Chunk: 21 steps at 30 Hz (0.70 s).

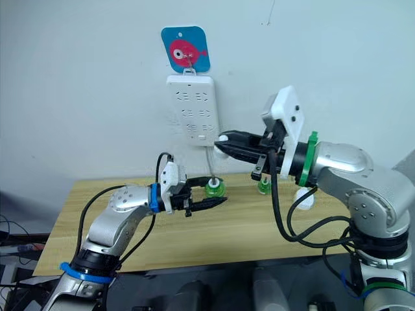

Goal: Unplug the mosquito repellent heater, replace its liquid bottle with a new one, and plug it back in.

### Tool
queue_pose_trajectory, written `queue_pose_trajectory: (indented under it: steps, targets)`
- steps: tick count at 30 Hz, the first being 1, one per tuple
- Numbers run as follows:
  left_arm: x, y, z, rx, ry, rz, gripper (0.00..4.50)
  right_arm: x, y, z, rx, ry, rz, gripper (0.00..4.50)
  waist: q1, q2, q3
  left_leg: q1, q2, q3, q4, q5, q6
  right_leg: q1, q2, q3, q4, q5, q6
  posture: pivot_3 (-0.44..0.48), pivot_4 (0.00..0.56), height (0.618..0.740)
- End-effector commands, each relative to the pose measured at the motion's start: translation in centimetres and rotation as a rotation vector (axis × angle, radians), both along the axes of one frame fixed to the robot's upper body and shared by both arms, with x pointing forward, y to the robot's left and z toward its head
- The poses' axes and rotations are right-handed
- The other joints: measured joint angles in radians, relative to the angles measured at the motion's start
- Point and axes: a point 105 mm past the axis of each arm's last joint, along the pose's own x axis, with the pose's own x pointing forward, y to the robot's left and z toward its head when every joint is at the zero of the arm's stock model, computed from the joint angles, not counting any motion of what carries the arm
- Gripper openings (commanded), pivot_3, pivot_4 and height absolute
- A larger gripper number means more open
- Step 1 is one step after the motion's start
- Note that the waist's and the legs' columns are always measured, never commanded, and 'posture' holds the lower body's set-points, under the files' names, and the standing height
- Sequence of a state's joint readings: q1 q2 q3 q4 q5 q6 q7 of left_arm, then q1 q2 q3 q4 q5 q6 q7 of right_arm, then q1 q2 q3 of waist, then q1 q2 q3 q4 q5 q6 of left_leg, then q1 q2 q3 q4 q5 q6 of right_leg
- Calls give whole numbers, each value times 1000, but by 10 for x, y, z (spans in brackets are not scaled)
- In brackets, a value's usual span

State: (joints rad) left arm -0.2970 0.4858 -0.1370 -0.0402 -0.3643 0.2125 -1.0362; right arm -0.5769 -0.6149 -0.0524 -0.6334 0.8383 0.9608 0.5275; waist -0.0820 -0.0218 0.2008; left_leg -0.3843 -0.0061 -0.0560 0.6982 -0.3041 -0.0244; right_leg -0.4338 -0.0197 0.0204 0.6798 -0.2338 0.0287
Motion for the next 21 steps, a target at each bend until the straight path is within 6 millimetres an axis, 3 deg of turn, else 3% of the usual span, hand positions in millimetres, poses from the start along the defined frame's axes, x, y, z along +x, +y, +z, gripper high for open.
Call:
queue_pose_trajectory:
  steps: [1, 6, 11, 16, 21]
  targets:
    - [-3, 21, -4, 44, -19, 64, 2288, 9, -10, -32, -26, -17, -138, 312, 0, 0, 0, 0, 0, 0, 0, 0, 0, 0, 0, 0, 0, 0, 0, -125, 165, 730]
    - [-20, 41, -19, 113, 19, 97, 2288, 20, -16, -104, -86, 13, -296, 312, -1, 0, 0, 1, 1, 2, -1, 0, 0, -1, 0, 2, 1, 0, 0, -104, 184, 730]
    - [-35, 41, -16, 130, 36, 89, 2288, 47, -31, -163, -136, 22, -468, 312, 0, -1, 2, 2, 1, 3, -1, 0, 0, 0, 1, 2, 0, 0, 0, -74, 210, 730]
    - [-39, 38, -11, 136, 38, 86, 2288, 72, -55, -206, -184, 104, -627, 312, 7, 1, 7, 3, 0, 2, -1, 0, 0, 1, 1, 2, 0, 0, 0, -54, 224, 730]
    - [-42, 36, -6, 140, 40, 82, 2288, 84, -69, -218, -147, 140, -727, 312, 16, 4, 12, 3, 0, 2, -1, 0, 0, 1, 1, 2, 0, 0, 0, -41, 232, 730]
